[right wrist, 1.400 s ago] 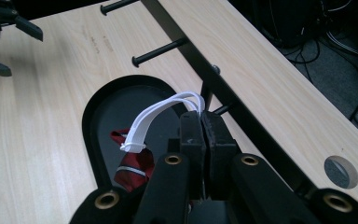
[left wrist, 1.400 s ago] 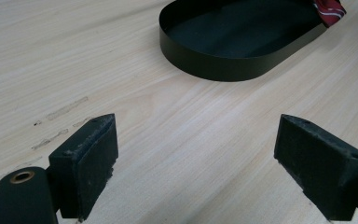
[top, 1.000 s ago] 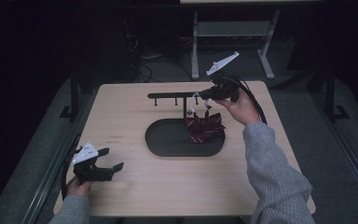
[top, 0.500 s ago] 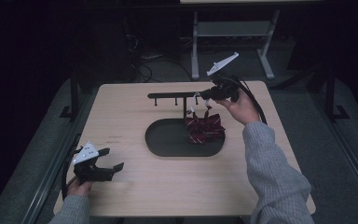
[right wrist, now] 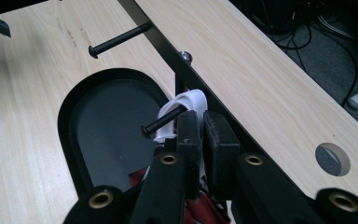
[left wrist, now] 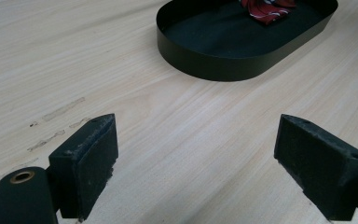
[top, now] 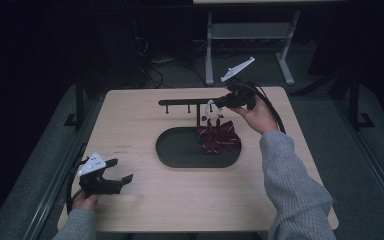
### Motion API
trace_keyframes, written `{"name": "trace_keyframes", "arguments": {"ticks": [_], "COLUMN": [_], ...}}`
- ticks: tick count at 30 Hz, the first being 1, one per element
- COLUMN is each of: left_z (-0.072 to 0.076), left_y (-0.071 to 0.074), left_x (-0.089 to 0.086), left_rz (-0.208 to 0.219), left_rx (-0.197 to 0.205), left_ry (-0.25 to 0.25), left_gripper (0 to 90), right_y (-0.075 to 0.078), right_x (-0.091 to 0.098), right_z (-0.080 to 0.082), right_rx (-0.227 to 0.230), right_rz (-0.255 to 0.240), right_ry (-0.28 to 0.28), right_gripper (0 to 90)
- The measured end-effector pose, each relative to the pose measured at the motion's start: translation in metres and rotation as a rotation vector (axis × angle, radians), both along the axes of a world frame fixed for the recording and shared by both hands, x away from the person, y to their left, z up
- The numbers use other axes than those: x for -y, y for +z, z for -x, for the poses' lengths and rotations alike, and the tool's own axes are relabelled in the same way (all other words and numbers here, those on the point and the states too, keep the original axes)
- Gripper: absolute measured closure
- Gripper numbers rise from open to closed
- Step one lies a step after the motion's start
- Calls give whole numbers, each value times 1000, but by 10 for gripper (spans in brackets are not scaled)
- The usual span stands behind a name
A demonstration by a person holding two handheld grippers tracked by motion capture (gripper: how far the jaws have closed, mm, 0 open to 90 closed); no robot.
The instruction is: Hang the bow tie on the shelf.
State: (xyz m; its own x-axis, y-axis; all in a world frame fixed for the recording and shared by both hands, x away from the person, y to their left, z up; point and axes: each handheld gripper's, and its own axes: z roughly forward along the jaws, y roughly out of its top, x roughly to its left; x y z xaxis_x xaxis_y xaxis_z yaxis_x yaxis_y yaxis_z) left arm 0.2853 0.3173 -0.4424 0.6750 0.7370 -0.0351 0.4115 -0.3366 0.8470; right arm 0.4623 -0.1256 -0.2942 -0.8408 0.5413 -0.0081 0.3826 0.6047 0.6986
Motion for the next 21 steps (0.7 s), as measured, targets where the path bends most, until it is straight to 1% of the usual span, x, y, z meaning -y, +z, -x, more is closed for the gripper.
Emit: {"name": "trace_keyframes", "arguments": {"ticks": [10, 17, 20, 21], "left_z": [0, 0, 0, 0], "left_y": [0, 0, 0, 0], "left_x": [0, 0, 0, 0], "left_rz": [-2, -3, -4, -4], "left_rx": [0, 0, 1, 1], "left_ry": [-1, -1, -1, -1], "left_gripper": [130, 130, 130, 130], "right_y": [-1, -2, -2, -2], "right_x": [1, 1, 2, 2], "right_z": [0, 0, 1, 1], "right_rx": [-3, -4, -13, -8], "right_rz": [-2, -6, -14, -12], "right_ry": [4, 10, 9, 12], "right_gripper": [842, 818, 805, 803]}}
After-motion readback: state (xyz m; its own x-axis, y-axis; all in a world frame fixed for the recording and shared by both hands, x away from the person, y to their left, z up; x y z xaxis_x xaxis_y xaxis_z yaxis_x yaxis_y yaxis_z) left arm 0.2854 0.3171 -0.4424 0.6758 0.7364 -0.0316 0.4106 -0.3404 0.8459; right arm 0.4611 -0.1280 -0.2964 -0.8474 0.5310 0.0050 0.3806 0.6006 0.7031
